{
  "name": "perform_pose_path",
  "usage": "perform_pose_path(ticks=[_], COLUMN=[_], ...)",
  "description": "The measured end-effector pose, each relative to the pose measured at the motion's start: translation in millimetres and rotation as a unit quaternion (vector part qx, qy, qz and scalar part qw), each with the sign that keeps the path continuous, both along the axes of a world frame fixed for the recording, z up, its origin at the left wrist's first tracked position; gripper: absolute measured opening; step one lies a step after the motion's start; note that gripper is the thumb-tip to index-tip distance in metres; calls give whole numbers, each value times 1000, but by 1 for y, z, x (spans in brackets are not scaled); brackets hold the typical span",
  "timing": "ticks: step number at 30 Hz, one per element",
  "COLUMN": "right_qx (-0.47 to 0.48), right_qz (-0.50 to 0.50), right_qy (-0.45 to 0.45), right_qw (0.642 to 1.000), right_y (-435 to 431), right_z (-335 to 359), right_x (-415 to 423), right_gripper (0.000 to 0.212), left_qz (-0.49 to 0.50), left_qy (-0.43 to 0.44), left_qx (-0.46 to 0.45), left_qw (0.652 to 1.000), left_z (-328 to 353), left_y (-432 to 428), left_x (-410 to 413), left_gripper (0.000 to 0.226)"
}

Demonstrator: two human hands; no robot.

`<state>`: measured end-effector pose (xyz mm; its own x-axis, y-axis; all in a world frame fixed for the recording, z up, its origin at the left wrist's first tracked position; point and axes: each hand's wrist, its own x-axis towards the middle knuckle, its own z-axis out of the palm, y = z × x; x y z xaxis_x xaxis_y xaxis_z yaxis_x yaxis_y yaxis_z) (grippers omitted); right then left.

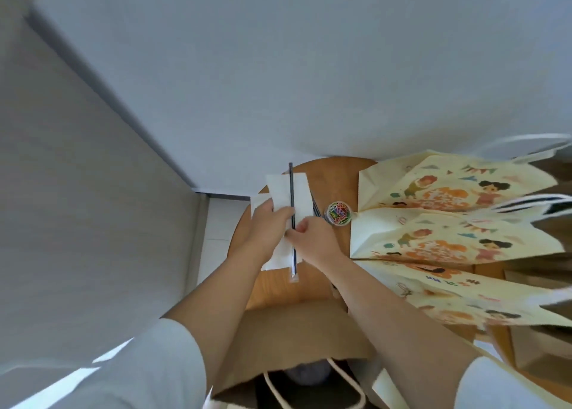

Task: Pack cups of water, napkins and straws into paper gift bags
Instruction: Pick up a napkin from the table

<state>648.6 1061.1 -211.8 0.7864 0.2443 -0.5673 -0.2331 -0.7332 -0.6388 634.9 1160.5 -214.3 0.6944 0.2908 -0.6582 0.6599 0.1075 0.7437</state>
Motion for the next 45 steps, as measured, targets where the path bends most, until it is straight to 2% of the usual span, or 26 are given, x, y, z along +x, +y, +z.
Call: perform_pose_path(ticks=[3,5,7,9,11,12,13,16,19,23,25,26,28,30,32,33,35,38,39,41,43,45], right_qx=[33,57,102,200,265,260,249,238,219,160,121,108,92,93,101,108,111,111,110,116,130,103], right_qz=[26,21,-46,-120,-115,-87,-57,5,40,59,73,86,106,112,117,120,131,140,136,147,179,218], right_qy=[-31,-65,-110,-118,-84,-85,-98,-150,-198,-300,-372,-401,-436,-428,-391,-373,-337,-289,-276,-246,-206,-185], right_qw=[999,996,988,965,954,958,962,960,955,938,917,905,889,892,907,914,926,940,945,951,953,953], right_y=[0,-5,-14,-25,-37,-41,-45,-53,-65,-92,-109,-117,-129,-136,-137,-136,-134,-129,-125,-118,-108,-98], right_z=[27,49,77,108,140,153,166,194,211,229,238,243,250,249,240,234,223,210,205,196,191,184], right_x=[-11,-19,-28,-34,-42,-47,-53,-74,-97,-121,-133,-140,-153,-162,-168,-171,-177,-185,-187,-191,-197,-200], right_gripper=[43,29,9,32,58,63,59,18,2,21,35,41,50,48,45,47,45,19,20,16,2,10], left_qz=[-11,-23,-33,-49,-73,-84,-92,-109,-102,-52,-7,-18,-112,-235,-347,-385,-407,-394,-388,-367,-342,-322], left_qy=[-63,-94,-125,-149,-164,-172,-179,-207,-233,-233,-213,-189,-131,-70,-9,16,40,44,42,36,15,-3], left_qx=[47,82,84,84,89,90,91,110,136,259,310,340,398,433,486,513,544,553,547,530,515,502], left_qw=[997,992,988,984,980,977,975,966,958,936,927,921,901,867,802,767,733,733,741,763,786,803], left_z=[32,52,76,99,123,132,141,165,183,187,179,171,153,139,131,127,122,116,115,114,110,107], left_y=[-6,-4,-3,-2,-5,-7,-10,-25,-41,-51,-48,-47,-46,-51,-58,-61,-63,-58,-55,-50,-45,-40], left_x=[-15,-28,-44,-61,-80,-88,-96,-119,-137,-165,-188,-200,-220,-229,-234,-236,-240,-251,-255,-261,-266,-270], left_gripper=[8,13,13,10,9,11,13,12,10,19,14,11,8,16,28,39,62,88,93,98,99,96])
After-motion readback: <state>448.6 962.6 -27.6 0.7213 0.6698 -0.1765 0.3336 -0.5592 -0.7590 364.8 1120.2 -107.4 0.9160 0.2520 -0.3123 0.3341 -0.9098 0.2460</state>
